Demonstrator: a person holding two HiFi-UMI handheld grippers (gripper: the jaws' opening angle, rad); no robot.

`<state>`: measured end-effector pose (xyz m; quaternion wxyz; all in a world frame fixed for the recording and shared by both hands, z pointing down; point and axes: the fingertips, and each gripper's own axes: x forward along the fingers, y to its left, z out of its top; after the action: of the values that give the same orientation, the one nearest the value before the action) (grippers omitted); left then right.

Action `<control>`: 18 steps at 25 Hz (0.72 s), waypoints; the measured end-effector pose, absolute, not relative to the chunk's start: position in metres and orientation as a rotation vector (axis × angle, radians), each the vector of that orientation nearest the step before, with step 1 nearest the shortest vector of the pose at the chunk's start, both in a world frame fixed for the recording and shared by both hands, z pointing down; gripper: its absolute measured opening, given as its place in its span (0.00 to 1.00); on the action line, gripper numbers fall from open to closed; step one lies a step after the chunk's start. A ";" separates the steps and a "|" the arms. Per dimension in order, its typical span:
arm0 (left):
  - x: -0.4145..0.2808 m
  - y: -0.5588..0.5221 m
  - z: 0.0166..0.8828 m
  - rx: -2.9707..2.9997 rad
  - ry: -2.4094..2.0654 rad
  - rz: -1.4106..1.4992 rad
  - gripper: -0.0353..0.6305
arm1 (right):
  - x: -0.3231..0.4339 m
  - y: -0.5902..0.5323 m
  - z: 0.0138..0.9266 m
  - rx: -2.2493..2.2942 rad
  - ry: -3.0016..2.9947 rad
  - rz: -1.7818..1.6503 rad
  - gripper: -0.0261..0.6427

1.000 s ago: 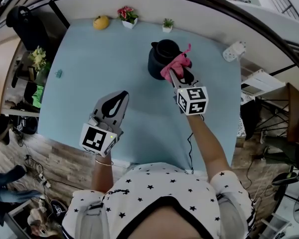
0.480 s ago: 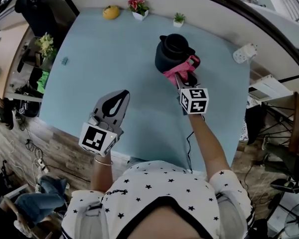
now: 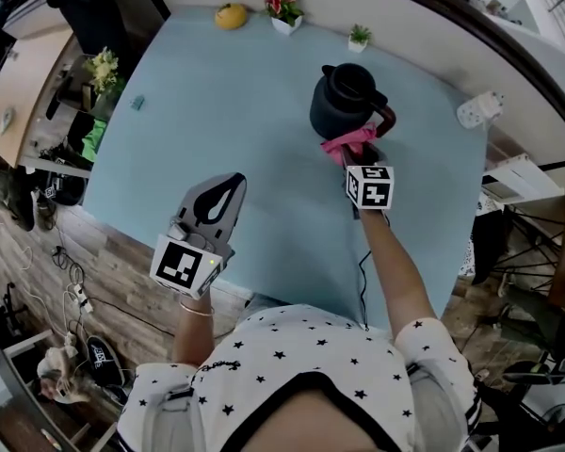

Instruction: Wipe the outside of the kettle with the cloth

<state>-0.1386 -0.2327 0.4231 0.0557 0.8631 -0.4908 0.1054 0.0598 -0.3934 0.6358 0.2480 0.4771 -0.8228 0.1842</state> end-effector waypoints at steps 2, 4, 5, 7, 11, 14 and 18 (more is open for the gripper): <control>-0.141 -0.230 0.423 2.612 -1.502 0.323 0.10 | 0.061 -0.394 0.641 1.301 -2.228 0.507 0.26; -0.144 -0.226 0.422 2.604 -1.516 0.326 0.10 | 0.062 -0.393 0.640 1.307 -2.222 0.494 0.26; -0.145 -0.225 0.422 2.601 -1.523 0.326 0.10 | 0.063 -0.392 0.638 1.308 -2.223 0.487 0.26; -0.144 -0.223 0.420 2.598 -1.533 0.321 0.10 | 0.063 -0.387 0.632 1.310 -2.241 0.489 0.26; -0.137 -0.222 0.416 2.605 -1.544 0.324 0.10 | 0.061 -0.370 0.607 1.306 -2.327 0.504 0.26; -0.125 -0.221 0.411 2.628 -1.548 0.322 0.10 | 0.057 -0.359 0.574 1.301 -2.426 0.471 0.26; -0.107 -0.214 0.405 2.670 -1.525 0.313 0.10 | 0.052 -0.353 0.521 1.320 -2.571 0.407 0.26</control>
<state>-0.1070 -0.2145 0.4050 0.0256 0.8636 -0.4932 0.1013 0.0516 -0.3526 0.5207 0.1115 0.4494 -0.8755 0.1385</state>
